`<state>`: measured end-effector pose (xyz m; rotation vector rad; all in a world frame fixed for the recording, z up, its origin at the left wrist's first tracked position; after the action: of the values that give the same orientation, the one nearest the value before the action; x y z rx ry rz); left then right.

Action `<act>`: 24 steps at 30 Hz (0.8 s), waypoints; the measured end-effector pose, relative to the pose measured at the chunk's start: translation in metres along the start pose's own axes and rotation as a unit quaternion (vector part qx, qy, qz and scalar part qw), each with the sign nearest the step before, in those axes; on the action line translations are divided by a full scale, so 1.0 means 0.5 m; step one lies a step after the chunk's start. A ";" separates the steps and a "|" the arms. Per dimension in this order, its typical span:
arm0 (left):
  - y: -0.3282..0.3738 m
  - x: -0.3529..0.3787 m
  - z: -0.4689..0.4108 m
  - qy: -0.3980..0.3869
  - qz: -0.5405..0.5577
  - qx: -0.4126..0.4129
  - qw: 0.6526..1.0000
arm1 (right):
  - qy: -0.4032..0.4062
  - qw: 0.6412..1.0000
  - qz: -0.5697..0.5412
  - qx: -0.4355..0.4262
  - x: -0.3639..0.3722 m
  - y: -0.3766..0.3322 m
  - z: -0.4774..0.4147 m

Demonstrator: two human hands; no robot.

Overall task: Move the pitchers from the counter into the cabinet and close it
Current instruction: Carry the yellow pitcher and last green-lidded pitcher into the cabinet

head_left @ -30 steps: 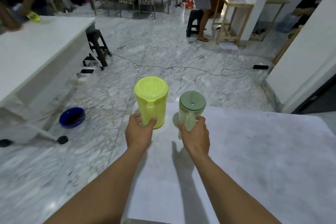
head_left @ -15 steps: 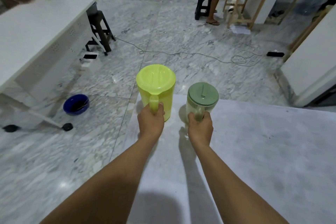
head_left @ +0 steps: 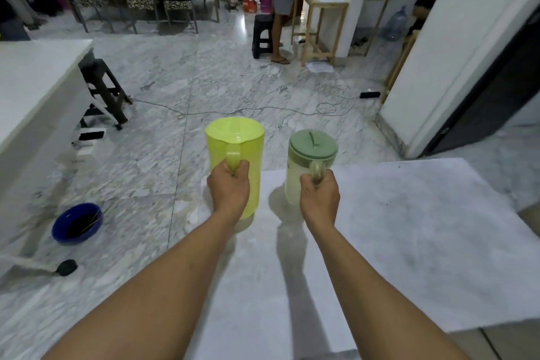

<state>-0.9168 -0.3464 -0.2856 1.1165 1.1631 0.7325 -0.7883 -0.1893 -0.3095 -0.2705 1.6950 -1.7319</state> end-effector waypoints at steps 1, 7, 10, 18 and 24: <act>0.026 -0.002 0.003 -0.010 0.004 0.012 1.000 | 0.013 1.000 -0.004 -0.002 -0.015 -0.017 0.009; 0.178 0.015 0.030 -0.085 0.022 0.090 0.992 | 0.090 0.996 -0.021 -0.018 -0.130 -0.111 0.078; 0.260 0.039 0.066 -0.118 0.019 0.130 0.984 | 0.134 0.991 -0.021 -0.023 -0.213 -0.150 0.117; 0.450 0.123 0.219 -0.213 0.069 0.197 0.954 | 0.266 0.962 -0.009 -0.061 -0.460 -0.243 0.288; 0.564 0.201 0.368 -0.286 0.107 0.238 0.922 | 0.373 0.927 0.003 -0.045 -0.635 -0.258 0.420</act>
<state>-0.6872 -0.2195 -0.0519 1.7461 0.7294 0.2380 -0.4712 -0.1798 -0.0627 0.4169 2.2939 -1.8805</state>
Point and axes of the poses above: each hand's wrist, its own z-axis away from the middle knuckle, its own x-axis out of the palm, y = z × x, the point moved 5 cm from there along -z, towards the middle knuckle, and after that the axes turned 12 degrees about -y, right-handed, at the moved point
